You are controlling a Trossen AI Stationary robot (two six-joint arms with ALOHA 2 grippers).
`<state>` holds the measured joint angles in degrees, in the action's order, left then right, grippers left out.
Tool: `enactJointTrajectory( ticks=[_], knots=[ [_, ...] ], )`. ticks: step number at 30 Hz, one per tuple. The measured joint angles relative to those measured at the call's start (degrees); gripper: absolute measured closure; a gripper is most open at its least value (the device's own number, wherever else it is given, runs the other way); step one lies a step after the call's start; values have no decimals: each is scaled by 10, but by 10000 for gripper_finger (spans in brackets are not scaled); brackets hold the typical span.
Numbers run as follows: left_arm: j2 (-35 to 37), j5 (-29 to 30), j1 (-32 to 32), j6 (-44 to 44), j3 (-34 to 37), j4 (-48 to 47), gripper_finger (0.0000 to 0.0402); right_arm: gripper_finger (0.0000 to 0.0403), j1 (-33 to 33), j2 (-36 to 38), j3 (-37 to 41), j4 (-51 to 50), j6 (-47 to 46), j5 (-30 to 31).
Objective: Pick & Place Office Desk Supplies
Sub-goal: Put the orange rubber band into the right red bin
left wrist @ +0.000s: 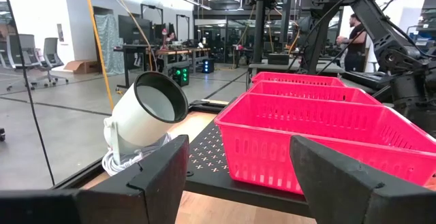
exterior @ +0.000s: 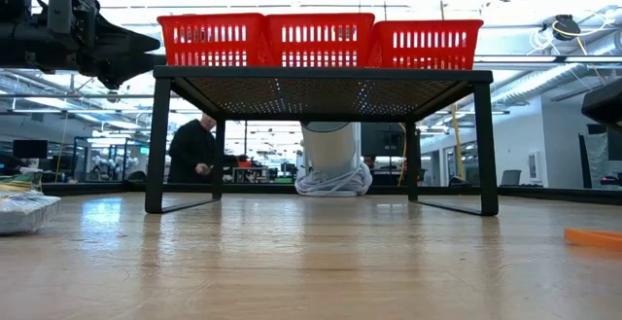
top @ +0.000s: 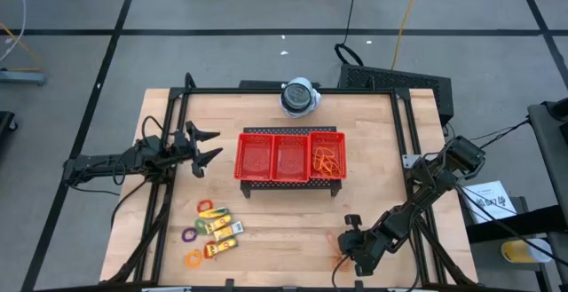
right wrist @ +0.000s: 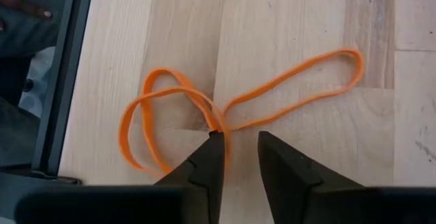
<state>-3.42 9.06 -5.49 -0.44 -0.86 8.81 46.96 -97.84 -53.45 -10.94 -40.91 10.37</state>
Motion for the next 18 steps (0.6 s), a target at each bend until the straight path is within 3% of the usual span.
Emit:
enactJointTrajectory(
  ticks=[18],
  knots=[
    [0,0,0,0,0,0,135,320,0,0,15,0,-3,3]
  ],
)
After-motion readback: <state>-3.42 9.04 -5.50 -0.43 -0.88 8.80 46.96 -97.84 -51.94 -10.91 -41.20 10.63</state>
